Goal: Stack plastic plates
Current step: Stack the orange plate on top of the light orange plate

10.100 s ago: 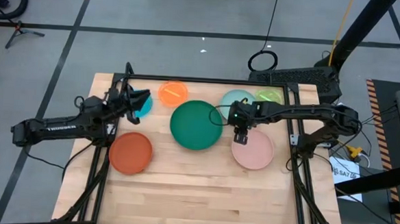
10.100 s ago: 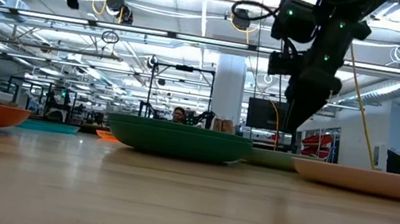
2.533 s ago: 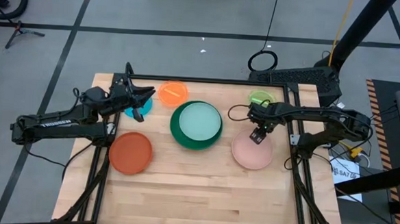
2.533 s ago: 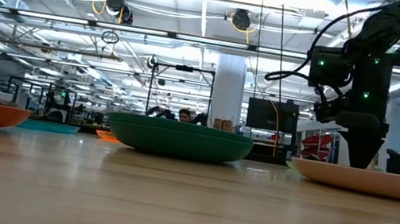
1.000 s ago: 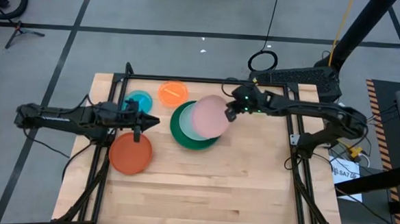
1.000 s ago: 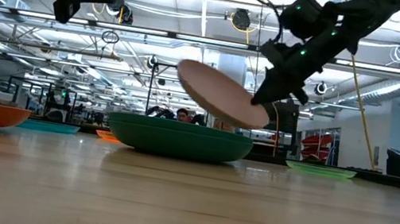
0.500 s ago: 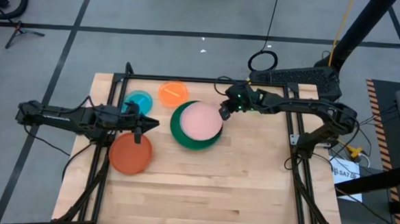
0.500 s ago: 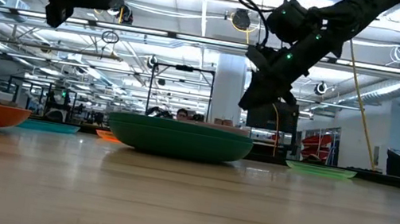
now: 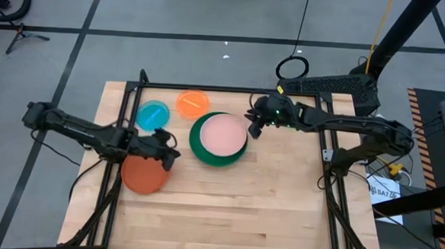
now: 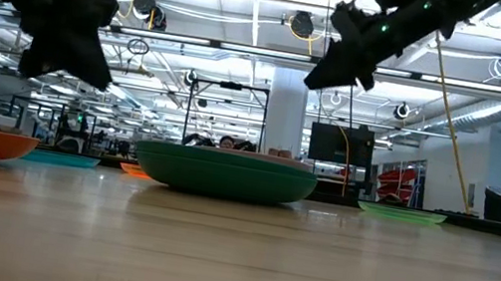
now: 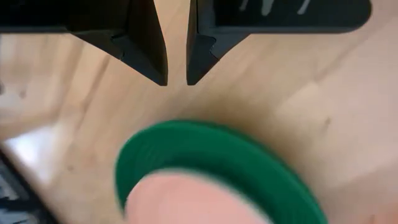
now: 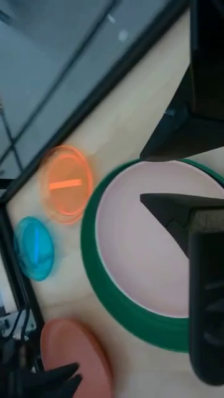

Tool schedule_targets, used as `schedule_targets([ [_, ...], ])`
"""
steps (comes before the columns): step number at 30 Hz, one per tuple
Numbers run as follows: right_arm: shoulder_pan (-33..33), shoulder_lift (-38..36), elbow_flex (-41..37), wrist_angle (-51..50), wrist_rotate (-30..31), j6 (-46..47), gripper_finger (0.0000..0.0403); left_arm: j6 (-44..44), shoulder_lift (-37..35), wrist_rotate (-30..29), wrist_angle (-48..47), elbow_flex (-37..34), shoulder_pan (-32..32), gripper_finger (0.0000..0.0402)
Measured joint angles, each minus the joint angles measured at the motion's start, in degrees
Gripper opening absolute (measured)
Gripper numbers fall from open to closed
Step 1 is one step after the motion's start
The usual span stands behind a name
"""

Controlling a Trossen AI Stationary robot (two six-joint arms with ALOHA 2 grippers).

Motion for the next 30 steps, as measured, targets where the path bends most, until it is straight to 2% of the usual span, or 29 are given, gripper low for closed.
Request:
schedule_targets([
  [4,2.9,-2.6,-0.1,0.0,4.0,-2.3,0.0088,-7.3,5.2,0.2,-1.3,0.0,-2.1,0.0065],
  [10,3.9,-7.4,-0.1,-0.3,4.3,-4.5,0.0089,-15.0,10.2,1.1,-3.0,0.7,-5.9,0.0065],
  [17,4.1,-10.4,-0.1,-0.5,4.2,-4.4,0.0089,-18.0,15.5,1.1,-20.7,11.9,-9.1,0.0065],
  [21,4.9,-10.4,-0.1,-1.9,4.2,-4.4,0.0089,-23.1,18.1,2.0,-27.6,14.8,-10.9,0.0065],
  [25,5.8,-10.4,-0.1,-2.6,4.1,-4.3,0.0089,-31.6,20.3,5.3,-31.1,14.8,-12.5,0.0065],
  [30,6.1,-10.4,-0.1,-2.6,4.1,-4.9,0.0089,-36.1,21.6,7.5,-30.5,14.8,-14.2,0.0065],
])
